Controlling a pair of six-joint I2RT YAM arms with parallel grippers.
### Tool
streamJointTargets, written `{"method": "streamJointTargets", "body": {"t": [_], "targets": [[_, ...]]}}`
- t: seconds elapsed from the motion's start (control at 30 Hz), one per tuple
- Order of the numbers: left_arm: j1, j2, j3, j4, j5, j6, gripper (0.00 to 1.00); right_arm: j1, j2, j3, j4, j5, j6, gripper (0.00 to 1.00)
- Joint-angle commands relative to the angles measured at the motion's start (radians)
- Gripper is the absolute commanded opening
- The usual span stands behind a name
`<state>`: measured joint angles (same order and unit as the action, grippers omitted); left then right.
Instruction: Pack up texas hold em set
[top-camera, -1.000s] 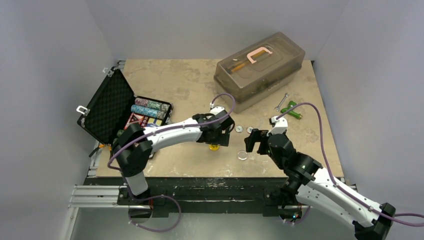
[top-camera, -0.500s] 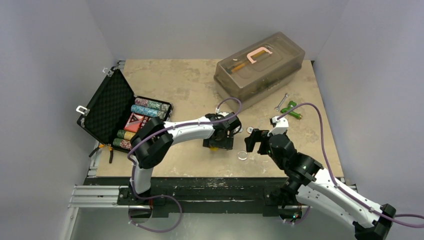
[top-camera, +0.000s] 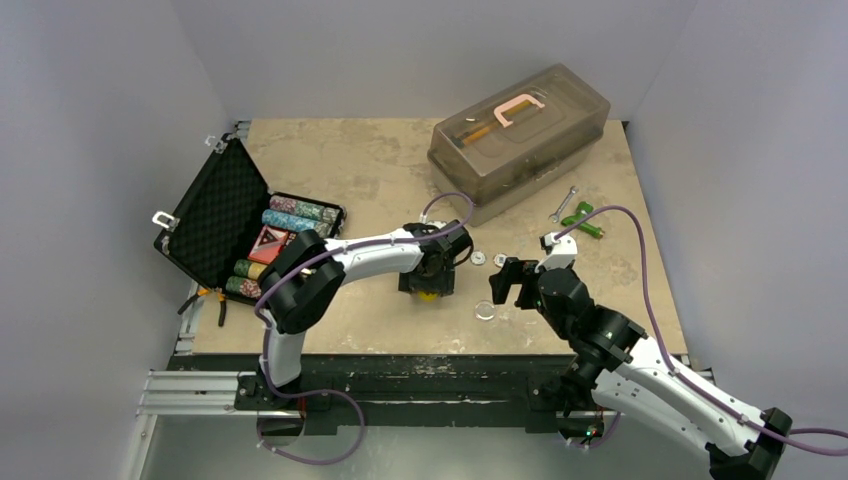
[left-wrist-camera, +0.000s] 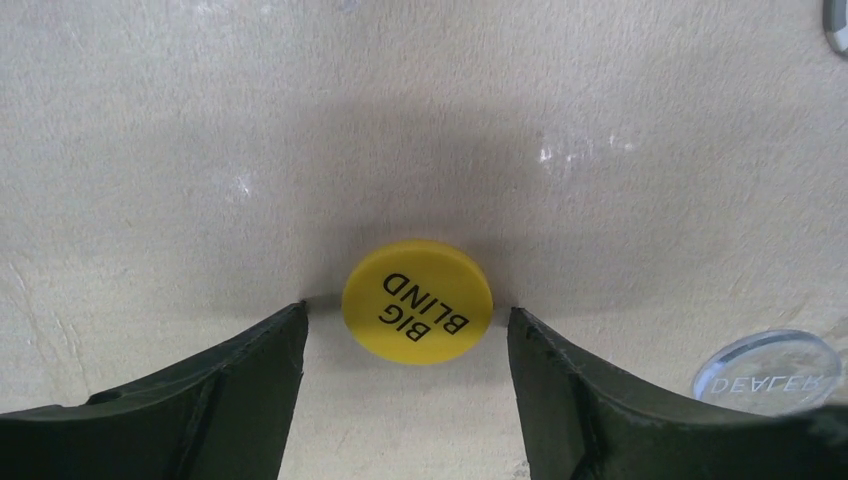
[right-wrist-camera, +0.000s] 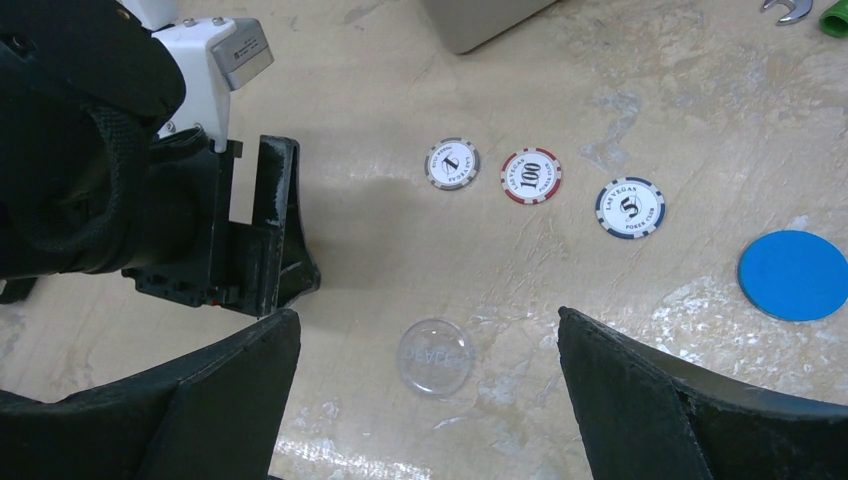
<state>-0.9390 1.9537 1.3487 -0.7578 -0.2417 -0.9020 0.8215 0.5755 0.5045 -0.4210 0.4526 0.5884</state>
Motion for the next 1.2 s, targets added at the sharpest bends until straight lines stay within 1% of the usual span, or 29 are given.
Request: {"method": "streamJointTargets", "body": {"t": [0.0, 0.1, 0.17, 0.37, 0.57, 0.8, 1.03, 1.17], "targets": [[0.012, -0.015, -0.005, 0.029, 0.0, 0.003, 0.69, -0.005, -0.005, 0.011, 0.028, 0.005, 0.009, 0.99], [0.012, -0.013, -0.009, 0.031, -0.003, 0.0, 0.66, -0.004, -0.009, 0.009, 0.028, 0.005, 0.011, 0.99], [0.013, -0.013, -0.013, 0.031, -0.007, 0.0, 0.62, -0.005, -0.01, 0.011, 0.027, 0.004, 0.013, 0.99], [0.012, -0.025, -0.038, 0.02, -0.014, -0.008, 0.6, -0.005, -0.014, 0.008, 0.027, 0.007, 0.013, 0.99], [0.012, -0.025, -0.045, 0.031, -0.028, 0.004, 0.48, -0.005, -0.011, 0.008, 0.028, 0.005, 0.013, 0.99], [0.012, -0.072, -0.045, 0.017, -0.054, 0.03, 0.37, -0.006, -0.017, 0.006, 0.027, 0.005, 0.014, 0.99], [0.034, -0.177, -0.104, 0.018, -0.065, 0.036, 0.36, -0.005, -0.015, 0.003, 0.032, 0.006, 0.013, 0.99], [0.071, -0.246, -0.147, 0.011, -0.059, 0.039, 0.36, -0.005, -0.015, 0.003, 0.031, 0.005, 0.013, 0.99]]}}
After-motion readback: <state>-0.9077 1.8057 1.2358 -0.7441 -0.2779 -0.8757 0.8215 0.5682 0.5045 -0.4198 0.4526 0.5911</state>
